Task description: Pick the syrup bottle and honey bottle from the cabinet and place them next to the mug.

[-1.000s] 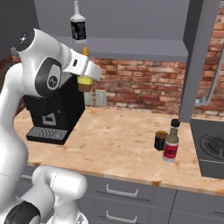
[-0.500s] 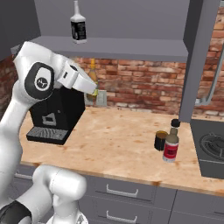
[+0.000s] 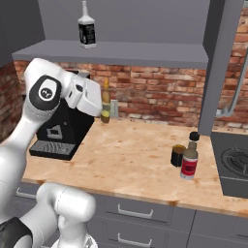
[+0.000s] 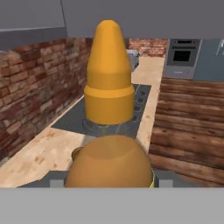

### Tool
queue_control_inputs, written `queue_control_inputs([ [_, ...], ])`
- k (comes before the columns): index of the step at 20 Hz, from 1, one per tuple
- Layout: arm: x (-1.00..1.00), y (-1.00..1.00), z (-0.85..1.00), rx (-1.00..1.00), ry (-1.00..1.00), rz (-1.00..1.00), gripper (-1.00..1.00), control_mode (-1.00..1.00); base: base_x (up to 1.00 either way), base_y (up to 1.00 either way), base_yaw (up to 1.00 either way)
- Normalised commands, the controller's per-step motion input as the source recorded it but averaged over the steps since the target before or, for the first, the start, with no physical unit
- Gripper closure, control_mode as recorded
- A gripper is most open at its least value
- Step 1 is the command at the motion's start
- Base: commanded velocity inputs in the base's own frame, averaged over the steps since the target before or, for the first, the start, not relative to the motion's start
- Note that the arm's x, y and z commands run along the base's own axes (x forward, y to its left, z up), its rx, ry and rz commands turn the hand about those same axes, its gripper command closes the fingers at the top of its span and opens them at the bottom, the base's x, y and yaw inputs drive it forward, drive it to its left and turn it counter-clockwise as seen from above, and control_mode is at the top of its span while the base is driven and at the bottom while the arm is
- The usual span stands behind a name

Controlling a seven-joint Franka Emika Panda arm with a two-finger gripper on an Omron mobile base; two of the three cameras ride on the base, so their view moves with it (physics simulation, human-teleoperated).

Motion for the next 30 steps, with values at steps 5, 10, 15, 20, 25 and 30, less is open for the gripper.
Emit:
queue_control_inputs([
  [5, -0.01, -0.18, -0.42, 0.00, 0.00, -0.14, 1.00, -1.00, 0.00, 0.00, 0.00],
  [10, 0.00, -0.23, -0.43, 0.00, 0.00, -0.08, 1.00, -1.00, 0.00, 0.00, 0.00],
  [15, 0.00, -0.38, -0.40, 0.00, 0.00, -0.06, 1.00, -1.00, 0.00, 0.00, 0.00],
  [20, 0.00, -0.26, -0.37, 0.00, 0.06, -0.07, 1.00, -1.00, 0.00, 0.00, 0.00],
  [25, 0.00, -0.12, -0.48, 0.00, 0.01, -0.08, 1.00, -1.00, 0.00, 0.00, 0.00],
  [30, 0.15, -0.22, -0.23, -0.03, 0.10, -0.10, 1.00, -1.00, 0.00, 0.00, 0.00],
])
